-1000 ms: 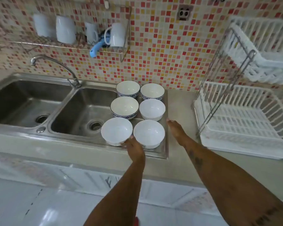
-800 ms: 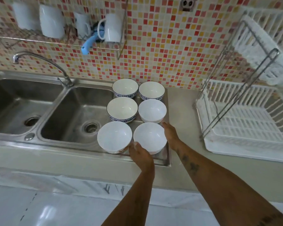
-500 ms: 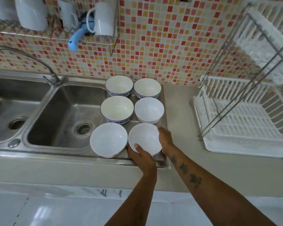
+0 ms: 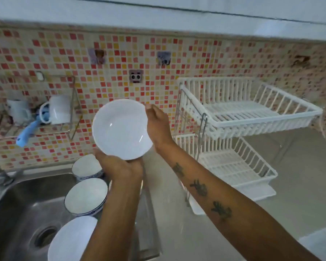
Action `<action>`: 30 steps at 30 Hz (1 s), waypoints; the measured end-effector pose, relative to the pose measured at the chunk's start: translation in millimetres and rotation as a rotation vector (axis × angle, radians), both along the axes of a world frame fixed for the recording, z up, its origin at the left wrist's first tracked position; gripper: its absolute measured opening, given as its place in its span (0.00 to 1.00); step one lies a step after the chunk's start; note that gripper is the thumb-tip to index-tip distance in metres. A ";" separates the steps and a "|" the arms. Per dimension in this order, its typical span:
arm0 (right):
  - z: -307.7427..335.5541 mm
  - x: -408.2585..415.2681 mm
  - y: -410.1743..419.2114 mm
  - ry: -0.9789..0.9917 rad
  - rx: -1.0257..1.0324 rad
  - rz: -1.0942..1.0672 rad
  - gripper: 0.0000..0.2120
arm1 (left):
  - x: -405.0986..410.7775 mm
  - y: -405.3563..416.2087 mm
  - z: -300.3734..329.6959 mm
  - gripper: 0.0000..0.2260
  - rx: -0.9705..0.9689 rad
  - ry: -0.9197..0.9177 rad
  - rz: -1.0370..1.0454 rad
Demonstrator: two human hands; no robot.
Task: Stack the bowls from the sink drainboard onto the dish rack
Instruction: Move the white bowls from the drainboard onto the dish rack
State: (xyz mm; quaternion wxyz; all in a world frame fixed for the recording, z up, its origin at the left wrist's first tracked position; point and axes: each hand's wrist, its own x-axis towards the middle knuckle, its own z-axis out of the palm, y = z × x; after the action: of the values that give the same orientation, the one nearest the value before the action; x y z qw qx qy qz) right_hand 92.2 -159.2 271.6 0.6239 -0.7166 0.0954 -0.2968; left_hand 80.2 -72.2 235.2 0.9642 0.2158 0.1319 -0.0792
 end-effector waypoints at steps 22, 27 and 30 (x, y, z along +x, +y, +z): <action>107.9 -136.3 -384.9 -0.024 0.148 -0.347 0.27 | -14.9 -338.1 142.0 0.17 0.818 -0.750 -0.910; 76.9 -122.3 -420.2 0.276 0.074 -0.317 0.27 | -9.4 -391.0 113.1 0.31 1.317 -1.095 -0.500; 61.5 -117.8 -427.0 0.340 0.107 -0.347 0.18 | -7.8 -410.8 89.9 0.34 1.427 -1.195 -0.428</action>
State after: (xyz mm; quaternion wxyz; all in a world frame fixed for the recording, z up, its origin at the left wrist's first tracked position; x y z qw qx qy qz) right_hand -25.6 -586.2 333.1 0.5757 -0.6950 0.3363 -0.2692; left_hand 72.4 -483.1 325.2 0.4783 0.7774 -0.4073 -0.0316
